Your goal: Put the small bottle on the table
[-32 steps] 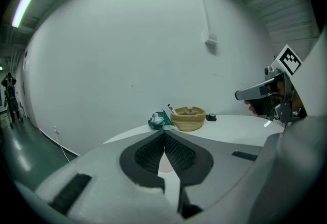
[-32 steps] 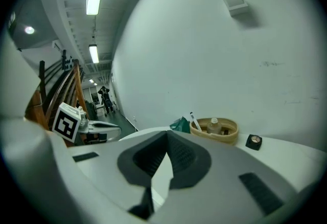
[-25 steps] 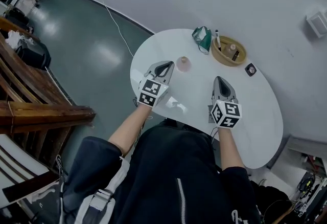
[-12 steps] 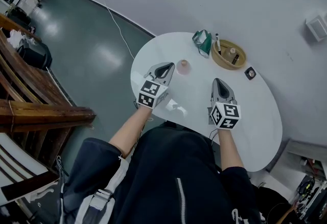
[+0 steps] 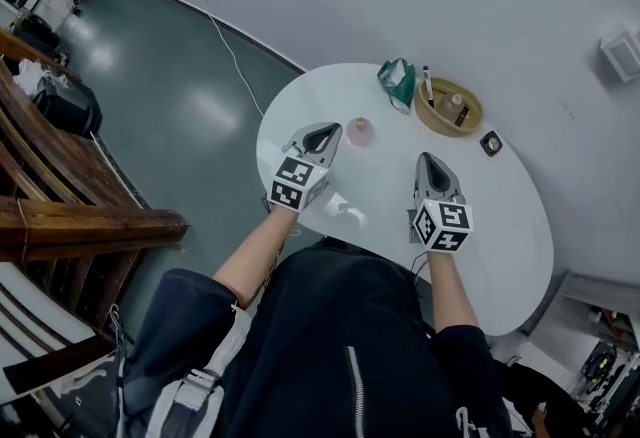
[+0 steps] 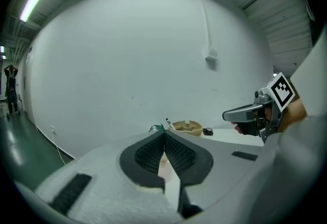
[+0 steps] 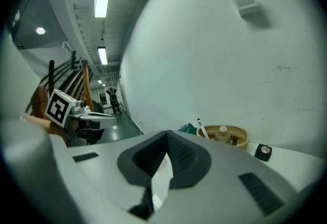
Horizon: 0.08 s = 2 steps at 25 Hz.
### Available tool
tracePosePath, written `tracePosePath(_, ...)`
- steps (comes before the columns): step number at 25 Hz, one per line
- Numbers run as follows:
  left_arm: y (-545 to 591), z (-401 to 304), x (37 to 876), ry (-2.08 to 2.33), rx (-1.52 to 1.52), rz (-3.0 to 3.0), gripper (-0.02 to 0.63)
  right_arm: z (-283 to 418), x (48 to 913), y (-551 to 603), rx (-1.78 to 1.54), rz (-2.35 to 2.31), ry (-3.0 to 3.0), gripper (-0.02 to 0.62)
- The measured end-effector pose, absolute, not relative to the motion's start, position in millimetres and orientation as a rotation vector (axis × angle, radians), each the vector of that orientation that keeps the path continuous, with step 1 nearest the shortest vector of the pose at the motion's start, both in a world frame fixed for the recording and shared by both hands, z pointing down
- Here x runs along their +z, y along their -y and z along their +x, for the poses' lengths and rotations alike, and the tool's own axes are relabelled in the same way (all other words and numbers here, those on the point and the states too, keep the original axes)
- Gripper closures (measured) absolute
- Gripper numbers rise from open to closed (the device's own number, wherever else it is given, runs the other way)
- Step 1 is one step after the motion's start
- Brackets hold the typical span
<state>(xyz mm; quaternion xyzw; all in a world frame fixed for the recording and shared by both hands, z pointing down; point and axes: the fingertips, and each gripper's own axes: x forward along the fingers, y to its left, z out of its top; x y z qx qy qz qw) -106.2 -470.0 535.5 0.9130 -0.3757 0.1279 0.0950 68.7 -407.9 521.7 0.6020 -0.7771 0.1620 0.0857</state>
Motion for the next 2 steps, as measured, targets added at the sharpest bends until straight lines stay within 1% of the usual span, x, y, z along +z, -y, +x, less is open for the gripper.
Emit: tracePosePath(2,471.4,-107.3,536.2,1.113,0.38,2.705,0.606,67.5,522.0,409.1,0.482,1.794,2.317,0.595)
